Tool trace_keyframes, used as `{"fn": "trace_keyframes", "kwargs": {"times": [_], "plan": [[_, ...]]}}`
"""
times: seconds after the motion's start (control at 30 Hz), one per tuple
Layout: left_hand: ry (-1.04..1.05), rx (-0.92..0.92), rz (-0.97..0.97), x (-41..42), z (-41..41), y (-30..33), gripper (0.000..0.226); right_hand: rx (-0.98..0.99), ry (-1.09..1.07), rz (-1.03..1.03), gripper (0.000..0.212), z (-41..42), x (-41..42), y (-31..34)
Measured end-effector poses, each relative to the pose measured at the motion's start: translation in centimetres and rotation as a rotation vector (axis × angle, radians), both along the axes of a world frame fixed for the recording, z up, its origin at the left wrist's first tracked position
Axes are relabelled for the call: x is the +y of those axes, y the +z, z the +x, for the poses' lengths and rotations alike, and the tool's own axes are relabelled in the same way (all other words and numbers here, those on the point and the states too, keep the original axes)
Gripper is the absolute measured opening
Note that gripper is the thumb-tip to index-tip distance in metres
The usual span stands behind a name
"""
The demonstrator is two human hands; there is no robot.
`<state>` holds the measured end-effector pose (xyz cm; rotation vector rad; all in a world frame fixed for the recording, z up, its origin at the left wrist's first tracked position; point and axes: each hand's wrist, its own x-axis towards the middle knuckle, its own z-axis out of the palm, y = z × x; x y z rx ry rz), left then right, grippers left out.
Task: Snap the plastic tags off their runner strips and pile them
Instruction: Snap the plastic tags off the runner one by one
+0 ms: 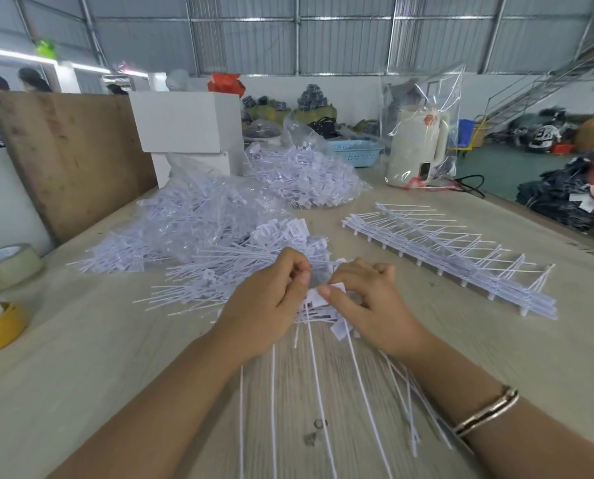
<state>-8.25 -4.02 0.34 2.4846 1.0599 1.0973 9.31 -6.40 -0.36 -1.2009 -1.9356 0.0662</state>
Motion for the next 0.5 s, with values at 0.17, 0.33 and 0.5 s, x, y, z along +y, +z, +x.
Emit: {"fn": "trace_keyframes", "kwargs": {"times": [0.17,0.33,0.5], "plan": [[0.035,0.115,-0.026,0.54,-1.11,0.21,0.035,0.213,0.033,-0.035,0.034,0.43,0.24,-0.33],[-0.035,0.102,-0.031,0.57,-0.96,0.18,0.035,0.392,0.173,-0.23,0.025,0.6,0.33,-0.01],[-0.06,0.083,-0.042,0.4,-0.64,-0.08,0.032,0.521,0.229,-0.349,0.019,0.49,0.3,-0.17]]}}
